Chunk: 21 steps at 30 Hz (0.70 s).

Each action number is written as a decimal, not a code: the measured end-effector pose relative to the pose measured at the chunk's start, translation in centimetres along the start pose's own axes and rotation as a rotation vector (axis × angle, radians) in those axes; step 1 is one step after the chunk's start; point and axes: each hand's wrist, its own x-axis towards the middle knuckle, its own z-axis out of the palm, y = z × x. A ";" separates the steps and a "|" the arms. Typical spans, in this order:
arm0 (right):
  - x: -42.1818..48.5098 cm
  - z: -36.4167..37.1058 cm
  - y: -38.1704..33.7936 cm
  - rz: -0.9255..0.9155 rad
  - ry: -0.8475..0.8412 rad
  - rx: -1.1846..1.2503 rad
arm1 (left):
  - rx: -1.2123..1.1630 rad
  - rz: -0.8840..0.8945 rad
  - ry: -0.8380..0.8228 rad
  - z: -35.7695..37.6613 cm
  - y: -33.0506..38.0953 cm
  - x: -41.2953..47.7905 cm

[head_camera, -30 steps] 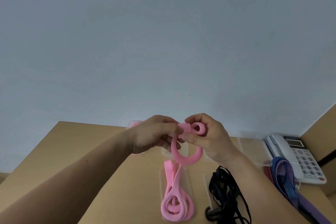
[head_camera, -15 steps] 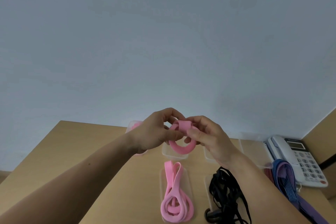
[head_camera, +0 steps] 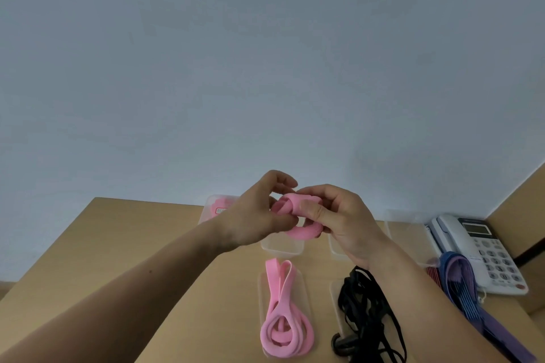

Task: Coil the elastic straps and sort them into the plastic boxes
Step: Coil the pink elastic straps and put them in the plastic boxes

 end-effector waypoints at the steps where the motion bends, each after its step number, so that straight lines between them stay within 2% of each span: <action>1: 0.0 0.1 0.0 -0.007 0.005 0.010 | -0.038 -0.031 -0.032 -0.1 -0.1 0.0; 10: 0.0 -0.4 0.2 0.009 0.068 -0.018 | -0.296 -0.057 -0.128 -0.2 -0.4 -0.3; 14: 0.5 -0.5 0.2 0.014 0.076 -0.057 | -0.328 -0.036 -0.021 0.0 -0.6 -0.1; 21: 1.2 -0.3 1.1 0.071 0.163 -0.011 | -0.174 0.063 0.131 0.1 -1.8 0.2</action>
